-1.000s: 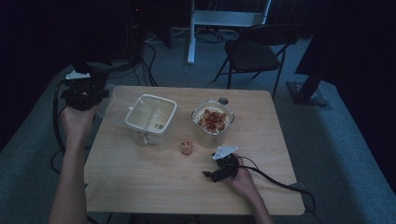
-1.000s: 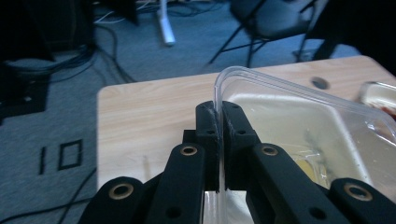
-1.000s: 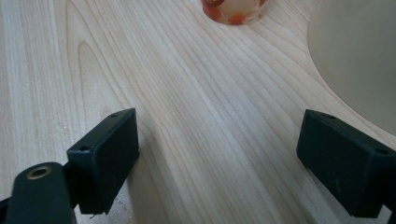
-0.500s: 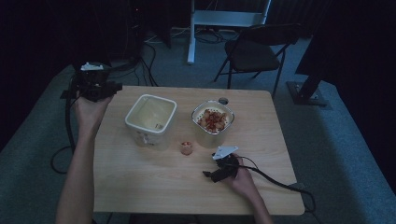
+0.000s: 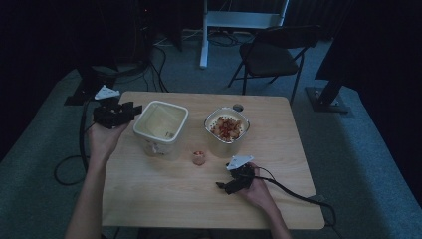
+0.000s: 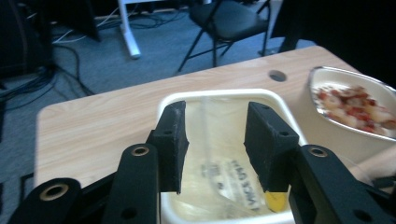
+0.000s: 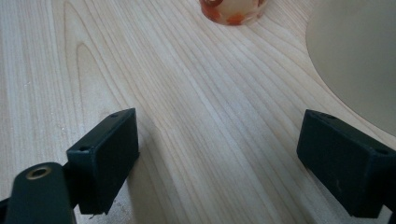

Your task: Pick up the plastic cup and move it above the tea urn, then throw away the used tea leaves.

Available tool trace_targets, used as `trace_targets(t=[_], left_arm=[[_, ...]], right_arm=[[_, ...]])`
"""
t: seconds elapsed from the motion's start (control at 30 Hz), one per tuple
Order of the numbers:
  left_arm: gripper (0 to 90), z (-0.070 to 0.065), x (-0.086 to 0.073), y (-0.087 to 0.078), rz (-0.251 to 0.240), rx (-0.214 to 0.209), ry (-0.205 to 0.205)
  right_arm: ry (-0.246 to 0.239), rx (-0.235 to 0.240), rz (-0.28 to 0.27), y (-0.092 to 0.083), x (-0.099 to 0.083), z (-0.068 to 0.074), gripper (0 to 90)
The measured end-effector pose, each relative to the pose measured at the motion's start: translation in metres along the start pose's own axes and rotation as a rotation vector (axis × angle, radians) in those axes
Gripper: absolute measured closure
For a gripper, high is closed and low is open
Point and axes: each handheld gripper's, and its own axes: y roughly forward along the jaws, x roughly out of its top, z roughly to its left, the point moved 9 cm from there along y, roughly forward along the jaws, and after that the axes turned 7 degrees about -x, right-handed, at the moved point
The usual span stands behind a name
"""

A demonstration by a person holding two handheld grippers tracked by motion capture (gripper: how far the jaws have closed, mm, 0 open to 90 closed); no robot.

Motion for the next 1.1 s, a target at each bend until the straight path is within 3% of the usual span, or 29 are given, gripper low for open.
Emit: trace_targets(t=[0.1, 0.17, 0.2, 0.23, 0.27, 0.43, 0.5, 0.53, 0.6, 0.67, 0.83, 0.93, 1.1], left_arm=[[58.2, -0.019, -0.012, 0.001, -0.013, -0.047, 0.020], [56.6, -0.025, -0.016, 0.002, -0.017, -0.061, 0.025], [56.4, -0.036, -0.025, 0.004, -0.028, -0.083, 0.033], [56.2, -0.036, -0.025, 0.004, -0.028, -0.083, 0.033], [55.4, -0.046, -0.036, 0.007, -0.024, -0.107, 0.039], [55.2, -0.063, -0.057, 0.012, -0.018, -0.117, 0.056], [55.2, -0.075, -0.074, 0.016, -0.009, -0.118, 0.075], [55.2, -0.075, -0.074, 0.016, -0.009, -0.118, 0.075], [55.2, -0.086, -0.089, 0.020, -0.006, -0.122, 0.090], [55.3, -0.091, -0.100, 0.023, 0.001, -0.136, 0.102], [55.2, -0.094, -0.128, 0.033, 0.053, -0.147, 0.100], [55.3, -0.090, -0.141, 0.039, 0.068, -0.152, 0.067], [55.2, -0.081, -0.161, 0.053, 0.109, -0.145, 0.045]], right_arm=[[0.003, -0.004, 0.002, 0.000, 0.000, 0.000, 12.5], [0.027, -0.034, 0.016, -0.001, 0.000, 0.000, 12.4], [0.035, -0.044, 0.019, -0.001, 0.000, 0.001, 12.4], [0.045, -0.056, 0.026, -0.001, 0.000, 0.001, 12.5], [0.065, -0.072, 0.035, -0.001, 0.000, 0.002, 13.1], [0.081, -0.094, 0.015, 0.000, 0.006, 0.006, 15.4], [0.092, -0.082, -0.047, -0.001, 0.020, 0.013, 18.0], [0.092, -0.082, -0.047, -0.001, 0.020, 0.013, 18.0], [0.092, -0.086, -0.107, -0.001, 0.036, 0.016, 23.0], [0.097, -0.103, -0.132, 0.000, 0.045, 0.016, 22.7], [0.126, -0.145, -0.189, 0.003, 0.064, 0.013, 20.8], [0.180, -0.132, -0.250, 0.005, 0.074, 0.011, 20.9], [0.237, -0.103, -0.281, 0.011, 0.078, 0.009, 21.3]])
